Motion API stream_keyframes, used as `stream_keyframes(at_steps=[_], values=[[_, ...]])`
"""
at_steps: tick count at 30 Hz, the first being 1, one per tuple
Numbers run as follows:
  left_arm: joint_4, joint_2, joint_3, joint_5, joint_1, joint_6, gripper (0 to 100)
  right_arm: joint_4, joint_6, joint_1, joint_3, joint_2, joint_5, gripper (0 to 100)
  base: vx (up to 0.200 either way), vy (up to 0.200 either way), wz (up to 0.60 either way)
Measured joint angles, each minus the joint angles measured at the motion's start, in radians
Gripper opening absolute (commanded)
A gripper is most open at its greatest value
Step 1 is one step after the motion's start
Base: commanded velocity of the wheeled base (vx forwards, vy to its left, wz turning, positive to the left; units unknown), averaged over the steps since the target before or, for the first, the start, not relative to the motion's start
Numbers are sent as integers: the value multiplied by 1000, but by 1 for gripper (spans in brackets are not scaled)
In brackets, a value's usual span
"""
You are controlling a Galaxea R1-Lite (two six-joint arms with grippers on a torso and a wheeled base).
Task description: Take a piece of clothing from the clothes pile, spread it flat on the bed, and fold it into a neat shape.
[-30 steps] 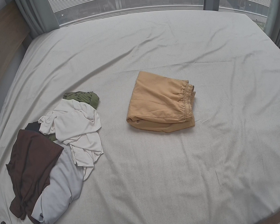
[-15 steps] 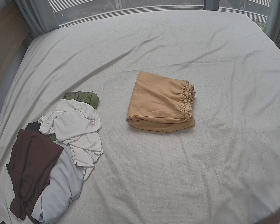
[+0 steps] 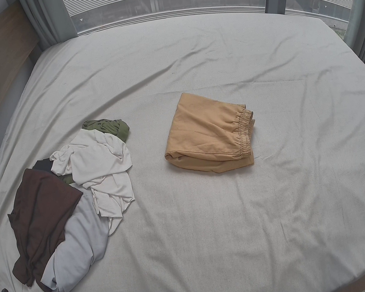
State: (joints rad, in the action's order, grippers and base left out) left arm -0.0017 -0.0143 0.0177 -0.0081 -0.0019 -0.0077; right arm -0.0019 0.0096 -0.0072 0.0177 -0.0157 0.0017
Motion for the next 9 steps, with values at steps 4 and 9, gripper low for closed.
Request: stream_keyframes(at_steps=[4, 9], values=[[-2, 0, 0, -7, 0, -1, 100, 2, -6, -1, 0, 2, 15, 100, 0, 0, 0], [-3, 0, 0, -7, 0, 2, 100, 3, -4, -1, 0, 3, 15, 100, 0, 0, 0]])
